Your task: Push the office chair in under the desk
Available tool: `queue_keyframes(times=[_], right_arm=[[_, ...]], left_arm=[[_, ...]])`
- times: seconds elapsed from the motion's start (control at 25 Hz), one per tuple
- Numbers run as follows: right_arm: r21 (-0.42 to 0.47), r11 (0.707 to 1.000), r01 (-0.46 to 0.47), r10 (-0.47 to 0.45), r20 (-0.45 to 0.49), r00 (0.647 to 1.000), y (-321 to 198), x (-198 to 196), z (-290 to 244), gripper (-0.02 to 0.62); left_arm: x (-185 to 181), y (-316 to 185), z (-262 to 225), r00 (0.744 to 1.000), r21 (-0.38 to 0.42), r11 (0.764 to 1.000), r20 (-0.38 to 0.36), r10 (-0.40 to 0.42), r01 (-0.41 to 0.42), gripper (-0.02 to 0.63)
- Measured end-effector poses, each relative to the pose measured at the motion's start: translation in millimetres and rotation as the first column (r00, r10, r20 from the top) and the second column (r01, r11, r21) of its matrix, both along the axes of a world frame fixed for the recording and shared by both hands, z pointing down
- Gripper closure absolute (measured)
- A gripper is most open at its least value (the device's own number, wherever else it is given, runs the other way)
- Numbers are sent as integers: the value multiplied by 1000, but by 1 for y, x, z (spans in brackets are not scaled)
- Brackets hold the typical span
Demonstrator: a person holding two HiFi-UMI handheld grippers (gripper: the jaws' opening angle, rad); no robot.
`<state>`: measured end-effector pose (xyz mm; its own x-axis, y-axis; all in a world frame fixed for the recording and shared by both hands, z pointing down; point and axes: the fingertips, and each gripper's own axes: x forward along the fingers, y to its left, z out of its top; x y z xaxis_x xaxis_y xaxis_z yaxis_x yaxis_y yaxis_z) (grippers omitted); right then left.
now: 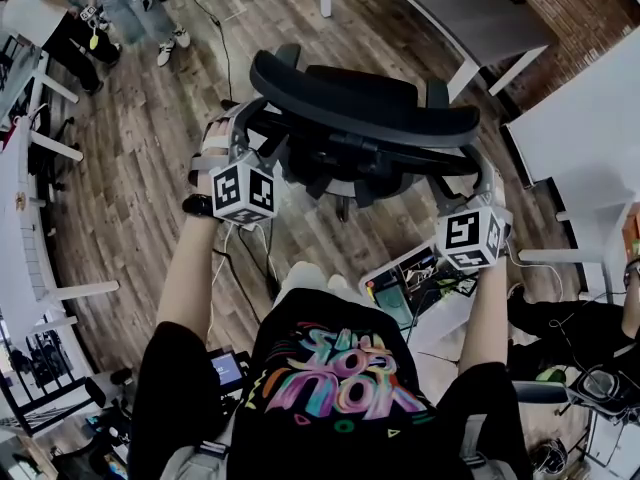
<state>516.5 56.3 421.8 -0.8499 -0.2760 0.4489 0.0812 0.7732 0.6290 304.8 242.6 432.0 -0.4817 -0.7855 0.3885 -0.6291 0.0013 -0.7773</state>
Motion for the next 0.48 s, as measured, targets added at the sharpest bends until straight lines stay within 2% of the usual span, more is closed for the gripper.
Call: queue_keyframes(times=[0.28,0.48], right_arm=[[-9,1000,8,-8,-1,1000,-16,-31,-5,301],[-10,1000,12,-13,-9,1000,-31,-68,-10,299]], left_arm=[[-34,-18,-2,1000,-12,1000,-1,0,0,311],[-67,-30,-6,1000,1,1000,5,5,-5,311]])
